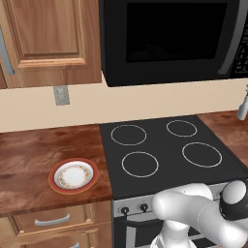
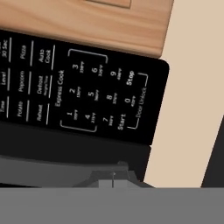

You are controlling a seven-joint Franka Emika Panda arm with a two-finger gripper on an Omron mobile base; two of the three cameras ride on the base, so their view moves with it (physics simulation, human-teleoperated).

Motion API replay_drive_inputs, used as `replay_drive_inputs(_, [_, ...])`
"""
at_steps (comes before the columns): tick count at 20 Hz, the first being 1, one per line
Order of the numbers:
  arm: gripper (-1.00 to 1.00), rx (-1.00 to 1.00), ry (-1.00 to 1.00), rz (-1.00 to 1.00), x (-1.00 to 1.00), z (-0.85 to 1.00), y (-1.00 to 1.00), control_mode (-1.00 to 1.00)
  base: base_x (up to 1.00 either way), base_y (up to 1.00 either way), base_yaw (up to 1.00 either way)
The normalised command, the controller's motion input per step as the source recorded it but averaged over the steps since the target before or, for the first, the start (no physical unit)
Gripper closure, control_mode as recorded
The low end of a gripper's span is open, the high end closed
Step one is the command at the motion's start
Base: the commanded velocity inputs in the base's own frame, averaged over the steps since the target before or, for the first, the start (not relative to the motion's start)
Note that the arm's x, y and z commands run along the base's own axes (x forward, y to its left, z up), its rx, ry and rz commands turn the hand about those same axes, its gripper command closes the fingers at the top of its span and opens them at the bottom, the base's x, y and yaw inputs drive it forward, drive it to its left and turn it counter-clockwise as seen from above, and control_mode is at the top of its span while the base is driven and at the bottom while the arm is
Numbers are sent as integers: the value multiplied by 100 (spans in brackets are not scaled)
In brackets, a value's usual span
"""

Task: Pick the corn from the counter and place it in the microwave. Then turn on the microwave.

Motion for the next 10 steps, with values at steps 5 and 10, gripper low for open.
replay_drive_inputs(5, [100, 1, 0, -2, 11, -4, 0, -100, 0, 0, 0])
replay_drive_inputs(10, [100, 1, 0, -2, 11, -6, 0, -100, 0, 0, 0])
